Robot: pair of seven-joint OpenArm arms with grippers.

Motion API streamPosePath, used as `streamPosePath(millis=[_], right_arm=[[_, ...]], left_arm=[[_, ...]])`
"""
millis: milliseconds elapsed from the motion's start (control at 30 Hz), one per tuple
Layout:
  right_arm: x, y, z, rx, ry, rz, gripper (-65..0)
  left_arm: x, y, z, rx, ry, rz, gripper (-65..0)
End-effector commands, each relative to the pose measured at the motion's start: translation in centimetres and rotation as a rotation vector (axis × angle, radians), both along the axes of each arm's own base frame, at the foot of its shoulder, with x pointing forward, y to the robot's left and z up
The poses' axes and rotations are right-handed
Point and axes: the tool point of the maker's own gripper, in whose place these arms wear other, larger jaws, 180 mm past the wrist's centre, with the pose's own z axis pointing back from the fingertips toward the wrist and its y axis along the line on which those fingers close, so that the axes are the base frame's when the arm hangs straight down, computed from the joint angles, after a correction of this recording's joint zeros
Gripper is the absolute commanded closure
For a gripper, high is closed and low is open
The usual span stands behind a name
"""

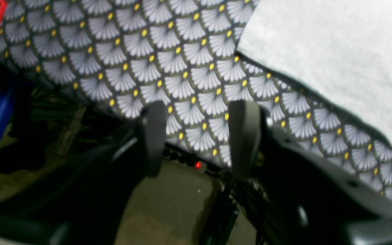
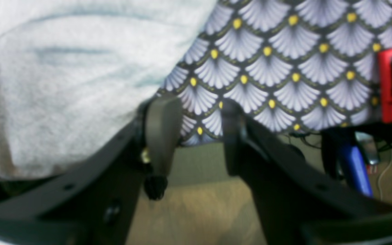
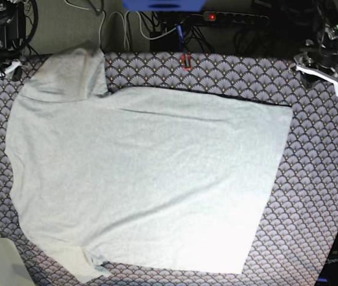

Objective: Fold the T-shirt properly
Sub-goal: 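Move both grippers down to the shirt's shoulder corners at the collar edge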

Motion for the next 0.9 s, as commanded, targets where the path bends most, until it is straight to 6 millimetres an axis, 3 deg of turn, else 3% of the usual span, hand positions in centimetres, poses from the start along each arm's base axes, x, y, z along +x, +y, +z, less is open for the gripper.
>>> streamPosePath(millis=[0, 133, 333, 567, 867], right_arm=[[0.4, -0.1, 0.7, -0.015, -0.019, 0.014, -27.9], [0.3, 0.6, 0.2, 0.007, -0.015, 0.008, -33.1], [0.6, 2.2, -0.6, 0.049, 0.028, 0.030, -33.6], [1.9, 2.5, -0.4, 0.064, 0.008, 0.030, -33.6], [0.8, 3.7, -4.2, 0.191, 0.087, -0.003, -33.7]], left_arm=[[0.5, 0.4, 0.9, 0.024, -0.028, -0.007, -30.0], [0.6, 0.4, 0.9, 0.023, -0.031, -0.008, -30.0], [0.7, 0.4, 0.9, 0.023, -0.033, -0.008, -30.0], [0.8, 0.3, 1.0, 0.022, -0.036, -0.009, -30.0], [0.6, 0.4, 1.0, 0.022, -0.033, -0.005, -29.9]])
